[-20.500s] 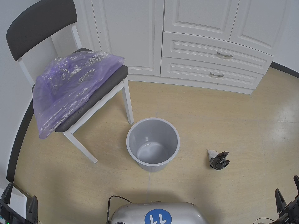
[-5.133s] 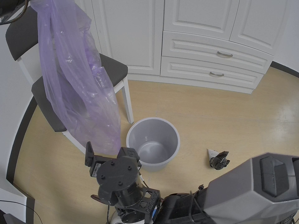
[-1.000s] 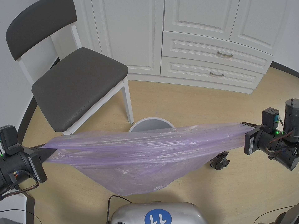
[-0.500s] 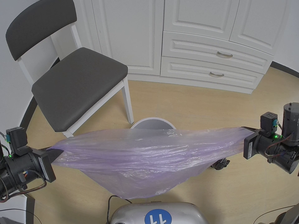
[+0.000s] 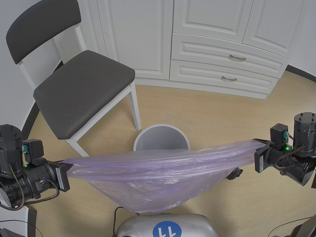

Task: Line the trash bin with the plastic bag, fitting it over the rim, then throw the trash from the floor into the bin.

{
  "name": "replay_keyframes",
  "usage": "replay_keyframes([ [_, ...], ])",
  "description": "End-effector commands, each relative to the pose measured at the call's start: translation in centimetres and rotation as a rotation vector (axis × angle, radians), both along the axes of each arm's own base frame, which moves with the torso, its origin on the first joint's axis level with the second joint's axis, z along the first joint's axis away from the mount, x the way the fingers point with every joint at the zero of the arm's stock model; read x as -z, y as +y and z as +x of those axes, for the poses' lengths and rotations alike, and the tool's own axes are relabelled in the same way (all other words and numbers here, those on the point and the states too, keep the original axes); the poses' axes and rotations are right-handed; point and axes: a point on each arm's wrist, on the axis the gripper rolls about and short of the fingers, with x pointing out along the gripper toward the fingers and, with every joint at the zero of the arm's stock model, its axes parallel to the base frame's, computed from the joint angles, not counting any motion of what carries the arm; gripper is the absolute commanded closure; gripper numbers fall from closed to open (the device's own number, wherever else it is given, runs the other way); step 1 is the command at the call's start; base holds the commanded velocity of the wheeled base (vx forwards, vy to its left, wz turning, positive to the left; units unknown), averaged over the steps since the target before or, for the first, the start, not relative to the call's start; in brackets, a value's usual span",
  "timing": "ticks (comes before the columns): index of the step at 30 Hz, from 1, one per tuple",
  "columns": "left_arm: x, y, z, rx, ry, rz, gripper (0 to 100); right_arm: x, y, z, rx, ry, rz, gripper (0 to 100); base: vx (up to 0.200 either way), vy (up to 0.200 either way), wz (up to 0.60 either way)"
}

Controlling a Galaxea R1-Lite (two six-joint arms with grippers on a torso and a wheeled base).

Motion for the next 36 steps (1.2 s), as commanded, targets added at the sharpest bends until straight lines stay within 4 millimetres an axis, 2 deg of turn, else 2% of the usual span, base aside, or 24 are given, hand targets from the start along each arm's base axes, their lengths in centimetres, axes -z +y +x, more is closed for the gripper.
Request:
replay_keyframes([
  [1, 0.4, 0.1, 0.5, -0.021, 0.019, 0.012, 100, 0.4, -0.1, 0.2, 0.005, 0.014, -0.023, 100, 0.000, 0.000, 0.00],
  [13, 0.4, 0.3, 0.2, -0.027, 0.013, 0.009, 100, 0.4, -1.1, 0.1, 0.032, 0.005, -0.057, 100, 0.000, 0.000, 0.00],
  [20, -0.1, 0.0, 0.8, -0.018, 0.002, 0.009, 100, -0.1, -0.7, 0.2, 0.016, -0.013, -0.056, 100, 0.000, 0.000, 0.00],
  [28, -1.0, -1.7, 3.6, 0.010, -0.042, 0.035, 100, -0.3, 0.7, 0.3, -0.087, -0.061, -0.121, 100, 0.000, 0.000, 0.00],
  [29, -1.0, -2.6, 5.0, 0.024, -0.059, 0.053, 100, 0.1, 1.6, 0.9, -0.103, -0.072, -0.115, 100, 0.000, 0.000, 0.00],
  [30, -1.0, -2.6, 5.1, 0.026, -0.059, 0.055, 100, 0.1, 1.6, 0.9, -0.103, -0.074, -0.112, 100, 0.000, 0.000, 0.00],
  [32, -0.6, -4.1, 7.0, 0.051, -0.085, 0.073, 100, 0.6, 2.5, 1.7, -0.111, -0.125, -0.076, 100, 0.000, 0.000, 0.00],
  [36, -0.4, -6.0, 8.6, 0.087, -0.161, 0.039, 100, 0.7, 3.9, 2.9, -0.129, -0.248, 0.011, 100, 0.000, 0.000, 0.00],
])
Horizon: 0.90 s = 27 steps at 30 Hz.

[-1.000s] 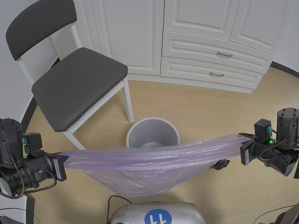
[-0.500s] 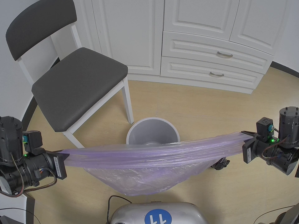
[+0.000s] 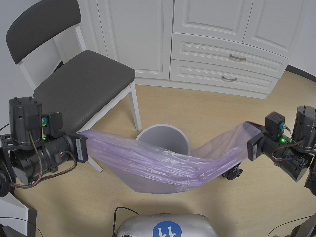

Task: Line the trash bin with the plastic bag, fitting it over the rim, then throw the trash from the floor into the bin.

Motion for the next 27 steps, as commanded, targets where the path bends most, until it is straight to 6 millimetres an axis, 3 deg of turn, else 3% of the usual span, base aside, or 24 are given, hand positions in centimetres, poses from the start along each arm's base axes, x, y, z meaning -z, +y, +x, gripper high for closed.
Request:
replay_keyframes([
  [1, 1.3, -3.9, 3.7, 0.067, -0.072, -0.019, 100, 1.9, 2.6, 2.2, -0.059, -0.094, 0.073, 100, 0.000, 0.000, 0.00],
  [7, 1.0, -5.7, 3.4, 0.116, -0.182, -0.143, 100, 1.7, 4.7, 2.8, -0.122, -0.196, 0.207, 100, 0.000, 0.000, 0.00],
  [11, 0.8, -8.1, 1.7, 0.186, -0.210, -0.321, 100, 0.4, 6.8, 0.5, -0.236, -0.203, 0.333, 100, 0.000, 0.000, 0.00],
  [14, 1.0, -8.8, 1.3, 0.207, -0.230, -0.370, 100, 0.1, 7.1, -0.9, -0.285, -0.197, 0.349, 100, 0.000, 0.000, 0.00],
  [24, 1.2, -10.6, 1.2, 0.250, -0.279, -0.464, 100, 1.2, 8.4, -1.9, -0.340, -0.157, 0.332, 100, 0.000, 0.000, 0.00],
  [27, 1.8, -12.2, 0.9, 0.264, -0.271, -0.528, 100, 2.4, 9.9, -2.2, -0.380, -0.119, 0.344, 100, 0.000, 0.000, 0.00],
])
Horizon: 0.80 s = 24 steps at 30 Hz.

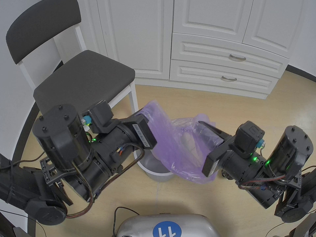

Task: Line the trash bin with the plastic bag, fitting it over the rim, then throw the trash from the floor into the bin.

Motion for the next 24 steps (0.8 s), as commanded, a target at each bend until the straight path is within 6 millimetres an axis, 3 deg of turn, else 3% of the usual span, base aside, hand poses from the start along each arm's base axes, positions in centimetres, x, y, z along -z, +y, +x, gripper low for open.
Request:
replay_keyframes([
  [1, 1.6, -2.1, 0.2, 0.003, 0.021, -0.018, 100, 1.6, 1.9, -0.3, -0.054, 0.032, -0.009, 100, 0.000, 0.000, 0.00],
  [11, 3.6, -3.7, 1.6, -0.057, 0.020, -0.028, 100, 3.2, 3.2, 0.6, -0.052, 0.029, -0.004, 100, 0.000, 0.000, 0.00],
  [17, 3.5, -3.8, 1.8, -0.062, 0.017, -0.035, 100, 3.4, 3.2, 0.9, -0.048, 0.031, -0.005, 100, 0.000, 0.000, 0.00],
  [24, 3.7, -3.4, 2.6, -0.086, 0.022, -0.038, 100, 3.9, 3.6, 3.2, -0.071, 0.035, 0.053, 100, 0.000, 0.000, 0.00],
])
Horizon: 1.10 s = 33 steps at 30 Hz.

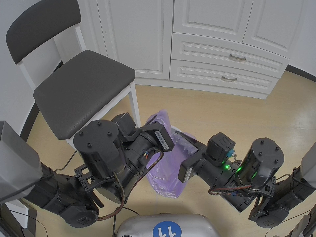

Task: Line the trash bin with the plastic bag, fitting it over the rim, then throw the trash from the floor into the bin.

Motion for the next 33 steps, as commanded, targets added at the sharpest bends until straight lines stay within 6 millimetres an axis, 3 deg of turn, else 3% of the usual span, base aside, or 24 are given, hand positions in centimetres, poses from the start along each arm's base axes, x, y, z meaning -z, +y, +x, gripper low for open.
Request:
replay_keyframes([
  [1, 0.5, 0.0, 0.6, -0.011, 0.011, 0.005, 100, 0.9, 0.3, 1.7, -0.003, 0.003, 0.023, 100, 0.000, 0.000, 0.00],
  [12, 3.6, -0.8, 4.5, -0.076, 0.056, -0.004, 100, 2.6, 0.9, 6.6, 0.066, 0.013, 0.068, 100, 0.000, 0.000, 0.00],
  [13, 4.2, -1.3, 5.5, -0.086, 0.063, -0.025, 100, 2.9, 1.0, 7.3, 0.078, 0.019, 0.072, 100, 0.000, 0.000, 0.00],
  [21, 6.3, -1.1, 7.7, -0.131, 0.093, -0.011, 100, 5.3, 1.2, 11.0, 0.121, 0.054, 0.089, 100, 0.000, 0.000, 0.00],
  [30, 7.8, -1.8, 8.2, -0.129, 0.114, 0.006, 100, 6.6, 0.7, 12.1, 0.122, 0.084, 0.056, 100, 0.000, 0.000, 0.00],
  [33, 8.7, -2.2, 9.3, -0.141, 0.116, 0.001, 100, 7.1, 0.9, 13.0, 0.130, 0.096, 0.082, 100, 0.000, 0.000, 0.00],
])
